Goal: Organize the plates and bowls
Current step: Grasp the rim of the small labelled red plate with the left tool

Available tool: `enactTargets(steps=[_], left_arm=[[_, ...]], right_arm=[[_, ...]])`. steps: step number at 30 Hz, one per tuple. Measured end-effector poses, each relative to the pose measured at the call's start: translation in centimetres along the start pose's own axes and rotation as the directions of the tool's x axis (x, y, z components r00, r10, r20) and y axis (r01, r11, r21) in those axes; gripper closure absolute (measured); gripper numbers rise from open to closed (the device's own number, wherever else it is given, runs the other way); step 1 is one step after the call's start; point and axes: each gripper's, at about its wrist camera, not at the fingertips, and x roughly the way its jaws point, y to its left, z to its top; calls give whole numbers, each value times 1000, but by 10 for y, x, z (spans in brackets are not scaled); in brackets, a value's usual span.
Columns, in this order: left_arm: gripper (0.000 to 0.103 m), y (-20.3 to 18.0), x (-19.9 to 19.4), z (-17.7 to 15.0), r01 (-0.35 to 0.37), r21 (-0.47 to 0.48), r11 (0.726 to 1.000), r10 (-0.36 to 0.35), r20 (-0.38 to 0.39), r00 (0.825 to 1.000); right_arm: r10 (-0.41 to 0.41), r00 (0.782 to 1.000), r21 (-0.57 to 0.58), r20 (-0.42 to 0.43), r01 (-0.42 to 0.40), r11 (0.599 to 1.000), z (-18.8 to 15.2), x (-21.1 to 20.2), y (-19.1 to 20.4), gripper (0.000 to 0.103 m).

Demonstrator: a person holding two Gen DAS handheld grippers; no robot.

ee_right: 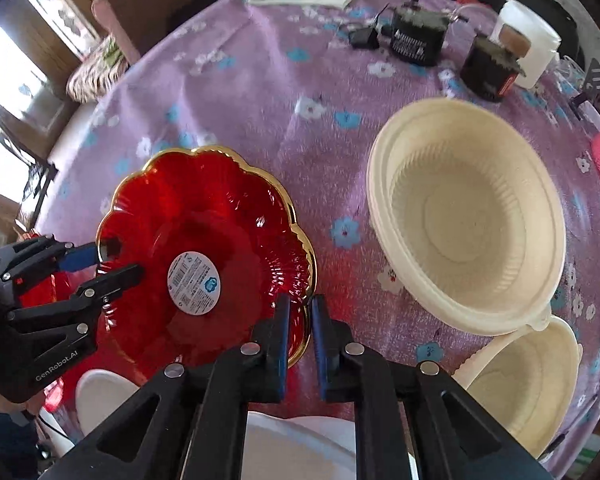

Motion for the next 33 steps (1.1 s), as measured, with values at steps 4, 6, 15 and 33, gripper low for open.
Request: enactTargets(steps=[4, 6, 15, 33], left_arm=[[72, 3, -13, 7, -17, -9, 1000, 17, 38, 999], [72, 4, -18, 10, -34, -7, 999, 34, 58, 998], [71, 10, -33, 12, -32, -17, 999, 33, 85, 996], [66, 52, -96, -41, -43, -34, 998, 48, 148, 988]], right_arm=[[37, 998, 39, 48, -39, 998, 3, -12, -1, 91], [46, 997, 51, 67, -49, 997, 4, -15, 1, 91], [134, 983, 114, 127, -148, 982, -3, -31, 4, 91], [285, 944, 46, 164, -296, 954, -32, -58, 60, 91]])
